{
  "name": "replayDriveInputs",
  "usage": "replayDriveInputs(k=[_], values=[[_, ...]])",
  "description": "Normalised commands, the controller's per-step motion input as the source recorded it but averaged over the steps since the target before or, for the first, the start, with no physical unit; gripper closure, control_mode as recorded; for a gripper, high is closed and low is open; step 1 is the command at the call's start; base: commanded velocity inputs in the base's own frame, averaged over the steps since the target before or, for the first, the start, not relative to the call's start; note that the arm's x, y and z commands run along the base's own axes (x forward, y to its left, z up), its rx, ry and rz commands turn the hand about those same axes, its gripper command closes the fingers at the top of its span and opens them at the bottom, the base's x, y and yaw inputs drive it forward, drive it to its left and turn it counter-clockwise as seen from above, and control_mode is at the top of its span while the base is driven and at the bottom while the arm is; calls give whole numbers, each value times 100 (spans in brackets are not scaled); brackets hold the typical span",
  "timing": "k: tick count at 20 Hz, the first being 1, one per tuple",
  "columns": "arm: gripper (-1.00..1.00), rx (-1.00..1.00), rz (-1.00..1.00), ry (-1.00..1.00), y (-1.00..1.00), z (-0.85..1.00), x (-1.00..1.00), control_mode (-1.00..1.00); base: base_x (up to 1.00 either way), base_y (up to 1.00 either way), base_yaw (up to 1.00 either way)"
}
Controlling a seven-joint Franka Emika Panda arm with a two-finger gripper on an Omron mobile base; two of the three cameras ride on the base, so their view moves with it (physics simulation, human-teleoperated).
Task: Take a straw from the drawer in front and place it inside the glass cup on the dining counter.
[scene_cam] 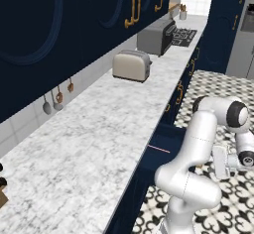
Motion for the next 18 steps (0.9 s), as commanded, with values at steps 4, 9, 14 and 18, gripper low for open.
replayDriveInputs(k=[4, 9, 14, 18], values=[[-100, -7, 0, -7, -16, 53, -65, -100, 0, 0, 0], [-100, -10, 0, -3, 11, 92, -43, -100, 0, 0, 0], [-100, -9, 0, 0, 38, 89, -9, -100, 0, 0, 0], [-100, -8, 0, 0, 44, 92, 3, -100, 0, 0, 0]])
